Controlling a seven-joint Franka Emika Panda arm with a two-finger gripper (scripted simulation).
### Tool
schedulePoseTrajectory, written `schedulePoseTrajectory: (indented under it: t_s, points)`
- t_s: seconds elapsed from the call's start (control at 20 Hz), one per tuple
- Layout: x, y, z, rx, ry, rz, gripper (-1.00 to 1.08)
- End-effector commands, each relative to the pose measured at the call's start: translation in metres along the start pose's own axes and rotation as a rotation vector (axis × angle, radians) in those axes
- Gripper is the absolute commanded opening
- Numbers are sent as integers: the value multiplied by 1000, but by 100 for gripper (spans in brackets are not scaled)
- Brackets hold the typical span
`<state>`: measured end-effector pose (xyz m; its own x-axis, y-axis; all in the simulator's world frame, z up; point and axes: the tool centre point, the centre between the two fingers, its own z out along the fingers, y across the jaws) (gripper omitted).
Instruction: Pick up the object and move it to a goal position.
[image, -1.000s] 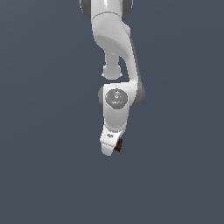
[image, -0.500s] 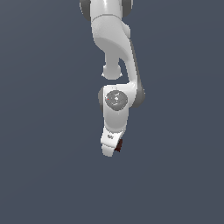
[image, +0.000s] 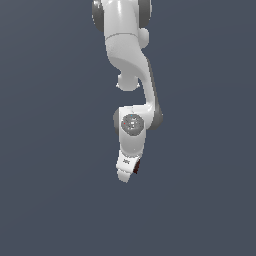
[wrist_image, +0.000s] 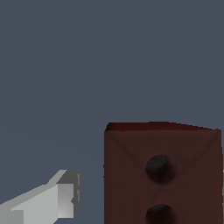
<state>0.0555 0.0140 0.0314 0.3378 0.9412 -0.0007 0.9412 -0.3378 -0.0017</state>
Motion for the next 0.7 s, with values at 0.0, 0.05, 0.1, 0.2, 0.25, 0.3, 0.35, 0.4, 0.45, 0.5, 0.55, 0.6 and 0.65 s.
schedulePoseTrajectory:
  t_s: [0.0,0.05,0.1,0.2,0.25,0.3,0.35,0.4,0.45,0.5,0.55,0.6,0.65]
  points:
    - [0,1,5,-2,0,0,100]
    - [0,1,5,-2,0,0,100]
    - [1,2,4,-2,0,0,100]
    - [1,2,4,-2,0,0,-100]
    - [1,2,4,-2,0,0,-100]
    - [1,2,4,-2,0,0,-100]
    - [1,2,4,-2,0,0,-100]
    - [1,2,4,-2,0,0,-100]
    - [1,2,4,-2,0,0,-100]
    - [1,2,4,-2,0,0,-100]
    - [1,2,4,-2,0,0,-100]
    - [1,2,4,-2,0,0,-100]
    - [0,2,4,-2,0,0,-100]
